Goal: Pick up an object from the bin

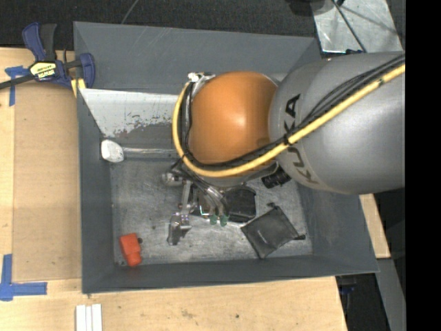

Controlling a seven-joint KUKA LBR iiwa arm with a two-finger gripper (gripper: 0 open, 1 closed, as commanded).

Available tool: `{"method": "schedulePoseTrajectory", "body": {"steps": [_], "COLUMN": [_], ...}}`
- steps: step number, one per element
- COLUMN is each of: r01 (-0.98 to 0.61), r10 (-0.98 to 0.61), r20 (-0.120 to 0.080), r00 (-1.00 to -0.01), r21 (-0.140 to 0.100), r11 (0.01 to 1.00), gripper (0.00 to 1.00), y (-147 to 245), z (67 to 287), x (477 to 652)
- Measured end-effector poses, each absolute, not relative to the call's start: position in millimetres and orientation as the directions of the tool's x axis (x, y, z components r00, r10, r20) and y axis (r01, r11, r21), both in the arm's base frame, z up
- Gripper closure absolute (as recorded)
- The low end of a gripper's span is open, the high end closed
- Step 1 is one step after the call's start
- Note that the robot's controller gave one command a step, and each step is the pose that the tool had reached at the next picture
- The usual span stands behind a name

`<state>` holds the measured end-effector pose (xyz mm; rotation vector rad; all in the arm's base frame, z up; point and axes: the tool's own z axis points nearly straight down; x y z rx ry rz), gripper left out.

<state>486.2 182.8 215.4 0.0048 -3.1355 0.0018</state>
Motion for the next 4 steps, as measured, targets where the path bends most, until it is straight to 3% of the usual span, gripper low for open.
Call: {"method": "schedulePoseTrajectory", "body": {"steps": [1,2,3,4], "r01": [-0.004,-0.002,-0.324,-0.324], "r10": [-0.004,-0.002,-0.324,-0.324], "r20": [-0.017,-0.029,-0.010,-0.003], "r00": [-1.000,-1.000,-0.946,-0.946], "r21": [0.007,0.008,-0.004,0.000], "r11": [1.000,1.000,0.946,0.946], "gripper": [0.00,1.00,1.00,0.00], "y": [101,101,38,39], "z": [72,77,225,222], "x": [519.6,523.3,523.1,521.7]}}
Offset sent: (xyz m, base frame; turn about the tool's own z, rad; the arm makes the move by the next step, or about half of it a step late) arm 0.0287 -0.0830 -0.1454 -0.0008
